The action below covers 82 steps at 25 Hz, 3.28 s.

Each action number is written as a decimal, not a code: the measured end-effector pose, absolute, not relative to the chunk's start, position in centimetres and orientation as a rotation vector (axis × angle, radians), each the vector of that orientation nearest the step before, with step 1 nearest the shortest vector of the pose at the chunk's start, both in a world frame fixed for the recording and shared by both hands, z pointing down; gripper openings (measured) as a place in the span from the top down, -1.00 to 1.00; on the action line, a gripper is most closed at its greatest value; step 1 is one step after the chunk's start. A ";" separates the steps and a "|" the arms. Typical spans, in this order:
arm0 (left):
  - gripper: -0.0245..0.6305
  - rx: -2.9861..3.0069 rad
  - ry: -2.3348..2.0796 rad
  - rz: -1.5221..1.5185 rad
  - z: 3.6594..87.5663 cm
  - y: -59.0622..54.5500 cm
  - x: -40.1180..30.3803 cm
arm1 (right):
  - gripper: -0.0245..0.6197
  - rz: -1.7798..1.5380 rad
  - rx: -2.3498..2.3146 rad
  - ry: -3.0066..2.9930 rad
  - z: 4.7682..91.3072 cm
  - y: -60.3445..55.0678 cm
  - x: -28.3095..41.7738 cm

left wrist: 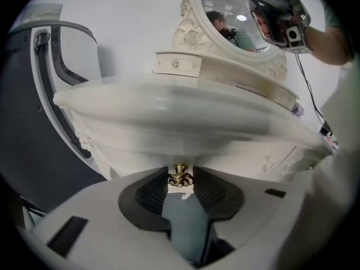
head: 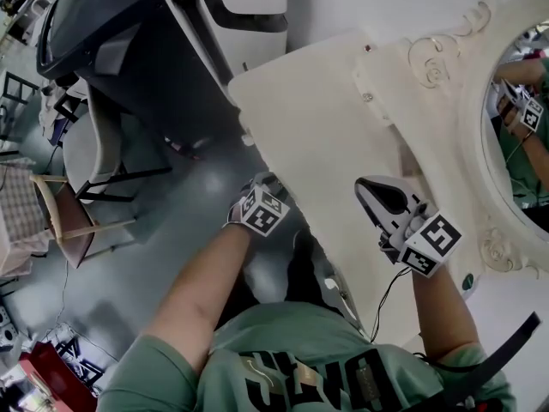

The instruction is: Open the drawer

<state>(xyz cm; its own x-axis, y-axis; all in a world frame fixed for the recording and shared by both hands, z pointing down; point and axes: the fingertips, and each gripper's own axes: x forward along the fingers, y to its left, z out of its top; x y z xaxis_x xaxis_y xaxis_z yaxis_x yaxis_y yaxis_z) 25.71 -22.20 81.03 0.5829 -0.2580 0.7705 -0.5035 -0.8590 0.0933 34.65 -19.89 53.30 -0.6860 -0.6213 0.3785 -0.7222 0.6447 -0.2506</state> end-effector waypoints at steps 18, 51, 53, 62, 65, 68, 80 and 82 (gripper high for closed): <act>0.51 2.531 -0.584 1.197 80.9 -22.1 25.6 | 0.89 0.566 1.070 -2.627 52.9 -20.5 33.4; 0.52 2.514 -0.546 1.226 80.9 -20.4 21.2 | 0.89 0.545 0.996 -2.679 52.3 -23.1 29.7; 0.52 2.510 -0.546 1.226 80.9 -20.3 20.9 | 0.89 0.544 0.991 -2.684 52.2 -23.4 29.5; 0.52 2.504 -0.544 1.229 80.9 -19.8 19.4 | 0.89 0.542 0.966 -2.694 52.2 -23.9 28.0; 0.52 2.505 -0.545 1.225 80.9 -19.6 18.9 | 0.89 0.541 0.957 -2.695 52.2 -24.0 27.6; 0.52 2.504 -0.544 1.224 80.8 -19.4 18.5 | 0.89 0.537 0.949 -2.698 52.1 -24.1 27.2; 0.52 2.496 -0.556 1.218 80.8 -18.6 16.4 | 0.89 0.526 0.916 -2.711 52.0 -24.6 25.4; 0.52 2.493 -0.559 1.219 80.8 -18.5 16.0 | 0.89 0.522 0.911 -2.714 51.8 -24.6 25.0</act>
<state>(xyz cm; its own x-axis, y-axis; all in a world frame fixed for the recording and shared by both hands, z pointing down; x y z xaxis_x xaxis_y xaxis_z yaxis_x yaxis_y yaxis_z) 16.04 -18.49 80.81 0.5619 -0.2081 0.8006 -0.4711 -0.8761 0.1029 25.02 -24.62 51.83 -0.7801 -0.5350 0.3244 -0.6172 0.7432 -0.2583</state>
